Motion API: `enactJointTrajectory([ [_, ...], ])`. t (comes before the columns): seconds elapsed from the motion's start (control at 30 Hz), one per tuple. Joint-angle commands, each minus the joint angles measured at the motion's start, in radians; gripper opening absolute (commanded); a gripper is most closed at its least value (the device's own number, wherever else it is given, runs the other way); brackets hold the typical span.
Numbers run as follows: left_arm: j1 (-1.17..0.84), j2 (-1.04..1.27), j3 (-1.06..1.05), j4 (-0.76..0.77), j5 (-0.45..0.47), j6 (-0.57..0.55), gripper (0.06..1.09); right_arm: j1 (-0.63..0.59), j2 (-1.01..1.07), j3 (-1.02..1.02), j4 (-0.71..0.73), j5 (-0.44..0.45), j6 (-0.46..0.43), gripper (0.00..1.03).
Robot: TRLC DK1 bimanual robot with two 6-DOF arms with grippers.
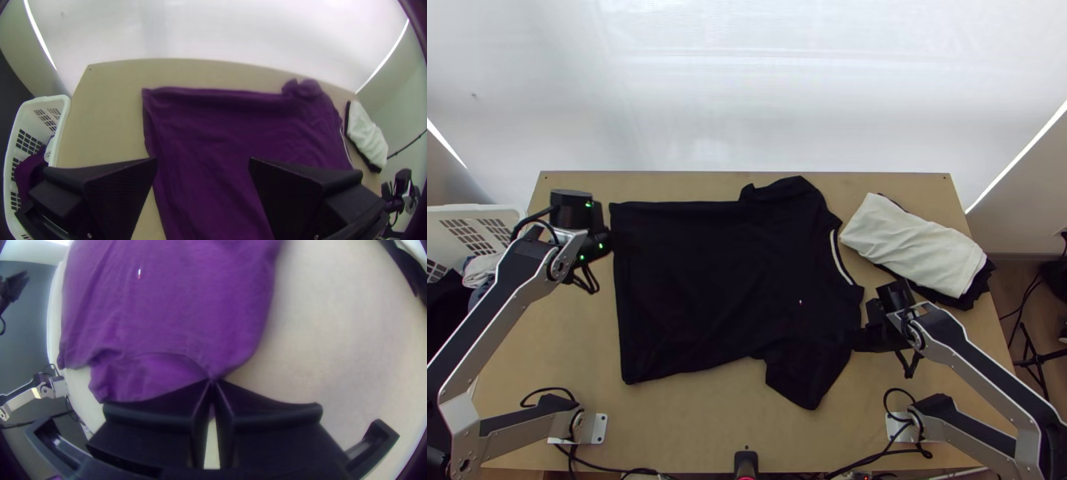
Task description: Fold the t-shirt
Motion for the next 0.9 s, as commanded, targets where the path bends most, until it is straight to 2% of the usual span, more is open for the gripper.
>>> enactJointTrajectory([
  [0.0,-0.094,0.009,0.019,-0.323,0.039,0.140,1.04,0.013,-0.037,-0.017,0.004,0.014,-0.005,0.03],
  [0.07,-0.146,0.023,0.028,-0.421,0.042,0.170,1.04,0.008,-0.037,-0.015,0.004,0.013,-0.004,0.03],
  [0.2,-0.315,0.032,0.017,-0.601,0.037,0.325,1.04,0.008,-0.037,-0.014,0.004,0.014,-0.002,0.03],
  [0.47,-0.548,0.029,-0.075,-0.736,0.008,0.520,1.04,0.002,-0.037,-0.002,0.006,0.016,-0.005,0.03],
  [0.63,-0.722,0.092,-0.112,-0.832,0.000,0.518,1.04,-0.009,-0.040,0.000,0.006,0.017,-0.005,0.03],
  [0.87,-0.758,0.207,-0.170,-0.822,-0.050,0.460,1.04,-0.030,-0.051,0.006,0.006,0.017,-0.010,0.03],
])
